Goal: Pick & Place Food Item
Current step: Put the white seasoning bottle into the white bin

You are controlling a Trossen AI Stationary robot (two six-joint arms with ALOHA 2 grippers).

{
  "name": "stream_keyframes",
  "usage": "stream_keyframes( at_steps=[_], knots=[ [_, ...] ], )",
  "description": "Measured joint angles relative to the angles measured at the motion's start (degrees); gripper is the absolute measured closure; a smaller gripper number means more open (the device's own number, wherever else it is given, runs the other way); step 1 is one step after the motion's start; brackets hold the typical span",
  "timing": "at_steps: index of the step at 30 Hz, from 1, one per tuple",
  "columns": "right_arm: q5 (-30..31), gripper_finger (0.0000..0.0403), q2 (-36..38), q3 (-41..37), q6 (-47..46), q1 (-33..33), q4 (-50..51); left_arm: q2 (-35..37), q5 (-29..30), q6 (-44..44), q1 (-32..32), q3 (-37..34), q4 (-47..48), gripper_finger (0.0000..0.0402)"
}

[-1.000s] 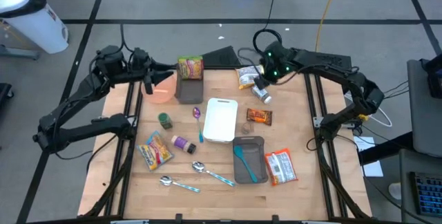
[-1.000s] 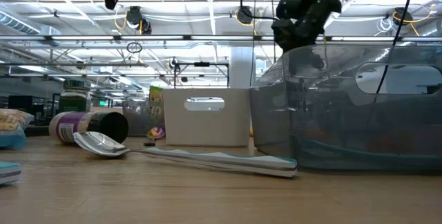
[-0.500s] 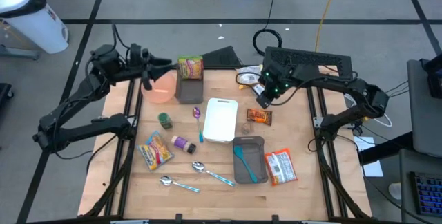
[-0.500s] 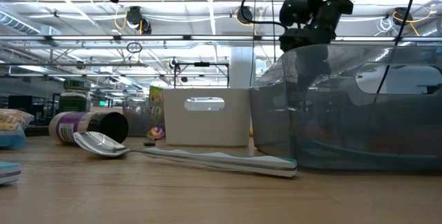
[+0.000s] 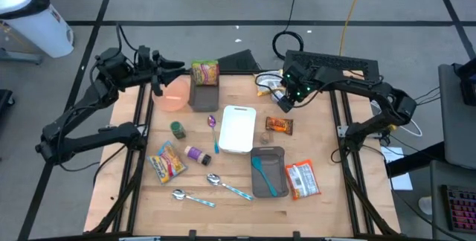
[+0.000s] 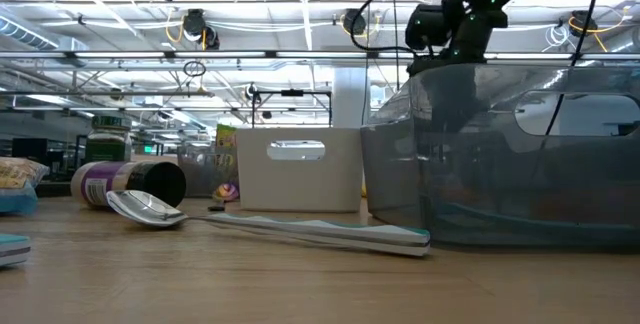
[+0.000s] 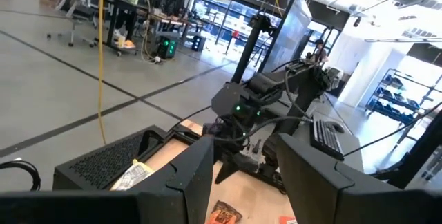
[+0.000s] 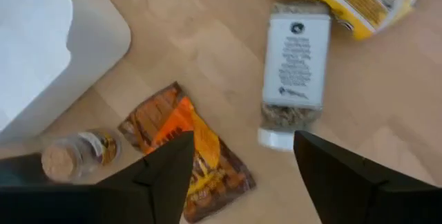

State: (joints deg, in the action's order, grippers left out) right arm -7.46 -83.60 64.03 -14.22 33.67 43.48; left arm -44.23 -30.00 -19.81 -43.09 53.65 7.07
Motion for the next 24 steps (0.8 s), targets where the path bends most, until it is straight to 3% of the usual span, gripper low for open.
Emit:
stream_keyframes(
  at_steps=[10, 21, 24],
  knots=[
    [3.44, 0.0156, -6.49, 0.0, -1.21, 0.35, -6.01, -0.02, 0.02, 0.15, 0.0, 0.0, -0.05, 0.0236],
    [5.48, 0.0161, -13.34, 0.42, -1.51, 0.35, -6.03, 0.0, 0.07, 0.11, 0.02, 0.0, -0.09, 0.0236],
    [8.75, 0.0161, -13.72, 0.35, -1.57, 0.12, -5.9, -0.01, 0.07, 0.11, 0.02, 0.0, -0.07, 0.0236]
  ],
)
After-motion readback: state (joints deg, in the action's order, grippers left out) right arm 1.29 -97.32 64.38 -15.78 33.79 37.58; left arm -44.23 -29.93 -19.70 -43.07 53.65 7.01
